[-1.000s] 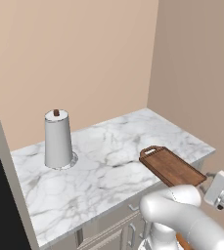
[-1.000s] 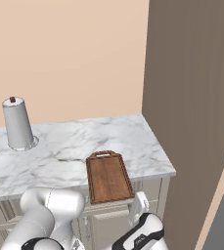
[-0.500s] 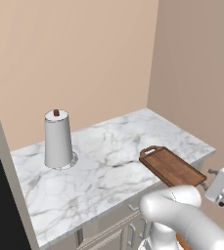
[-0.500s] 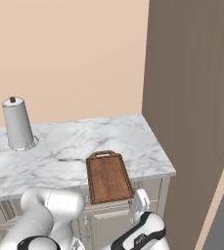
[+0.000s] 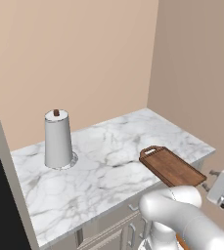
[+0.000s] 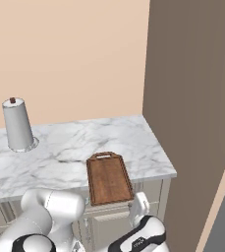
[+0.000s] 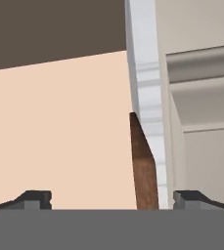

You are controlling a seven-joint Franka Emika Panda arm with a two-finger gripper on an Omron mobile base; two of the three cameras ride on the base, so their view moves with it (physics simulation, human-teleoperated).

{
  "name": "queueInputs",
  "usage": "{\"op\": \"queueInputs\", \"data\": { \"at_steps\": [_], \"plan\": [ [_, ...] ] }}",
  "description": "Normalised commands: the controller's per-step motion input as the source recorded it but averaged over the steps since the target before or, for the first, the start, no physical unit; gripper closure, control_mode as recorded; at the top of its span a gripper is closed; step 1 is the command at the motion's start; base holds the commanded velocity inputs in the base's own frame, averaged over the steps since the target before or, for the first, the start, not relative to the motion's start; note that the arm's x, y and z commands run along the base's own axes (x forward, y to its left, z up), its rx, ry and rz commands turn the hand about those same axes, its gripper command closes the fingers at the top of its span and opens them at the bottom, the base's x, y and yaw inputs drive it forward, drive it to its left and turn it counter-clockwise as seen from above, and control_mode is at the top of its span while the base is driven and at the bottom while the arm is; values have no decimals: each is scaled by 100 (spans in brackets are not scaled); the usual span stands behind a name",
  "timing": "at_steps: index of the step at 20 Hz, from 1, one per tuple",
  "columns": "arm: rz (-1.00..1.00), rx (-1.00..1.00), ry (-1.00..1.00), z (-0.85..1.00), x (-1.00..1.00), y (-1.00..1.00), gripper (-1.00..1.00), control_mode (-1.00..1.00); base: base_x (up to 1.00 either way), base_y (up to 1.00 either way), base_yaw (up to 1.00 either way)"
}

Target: Move the cutting board and knife to the sink. Then move spray from the cabinet to the counter.

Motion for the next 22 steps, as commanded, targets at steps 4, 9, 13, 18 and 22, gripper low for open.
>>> {"op": "queueInputs", "data": {
  "at_steps": [4,9,13,18,22],
  "plan": [
    [0,-7,-3,-8,0,4,-100,-100,0,0,0],
    [0,-6,0,-6,0,5,-100,-100,0,0,0],
    [0,-4,0,-11,1,0,-100,-100,0,0,0],
    [0,-4,0,-3,19,9,-100,-100,0,0,0],
    [0,-3,0,-3,26,11,-100,-100,0,0,0]
  ]
}}
